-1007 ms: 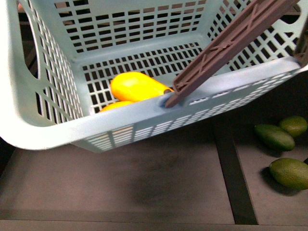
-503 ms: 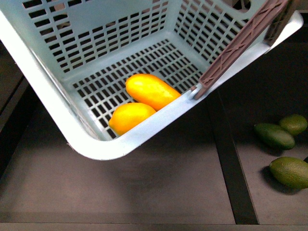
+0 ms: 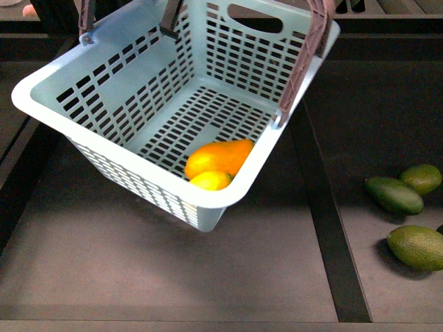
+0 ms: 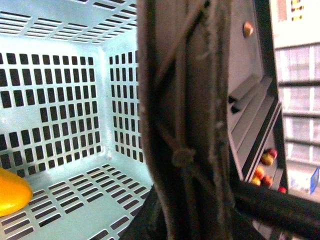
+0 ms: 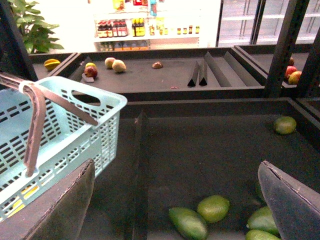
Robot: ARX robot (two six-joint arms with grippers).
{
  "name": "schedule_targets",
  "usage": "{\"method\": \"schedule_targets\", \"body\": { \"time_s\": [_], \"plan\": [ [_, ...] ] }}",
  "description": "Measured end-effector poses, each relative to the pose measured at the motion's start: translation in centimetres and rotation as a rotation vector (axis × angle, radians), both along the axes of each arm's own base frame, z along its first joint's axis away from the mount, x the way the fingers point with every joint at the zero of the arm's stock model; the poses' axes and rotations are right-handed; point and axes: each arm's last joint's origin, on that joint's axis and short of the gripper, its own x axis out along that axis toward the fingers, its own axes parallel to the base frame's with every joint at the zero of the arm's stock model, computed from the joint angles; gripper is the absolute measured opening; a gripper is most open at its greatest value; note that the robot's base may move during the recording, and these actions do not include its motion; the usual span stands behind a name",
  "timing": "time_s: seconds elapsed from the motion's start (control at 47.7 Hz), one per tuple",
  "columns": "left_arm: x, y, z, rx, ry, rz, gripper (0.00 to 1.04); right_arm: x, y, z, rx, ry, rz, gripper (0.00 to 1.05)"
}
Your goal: Pick lemon and mango into basket
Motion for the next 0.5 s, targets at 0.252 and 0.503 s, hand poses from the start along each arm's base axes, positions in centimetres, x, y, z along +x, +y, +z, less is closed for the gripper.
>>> {"method": "schedule_targets", "body": {
  "time_s": [0.252, 0.503],
  "plan": [
    [4.3, 2.6, -2.7, -0.028, 0.016, 0.25, 0.05, 0.0, 0.0, 0.0, 0.0, 0.0, 0.0, 0.96],
    [4.5, 3.2, -5.2, -0.064, 0.035, 0.333, 0.05, 0.0, 0.0, 0.0, 0.0, 0.0, 0.0, 0.96]
  ]
}}
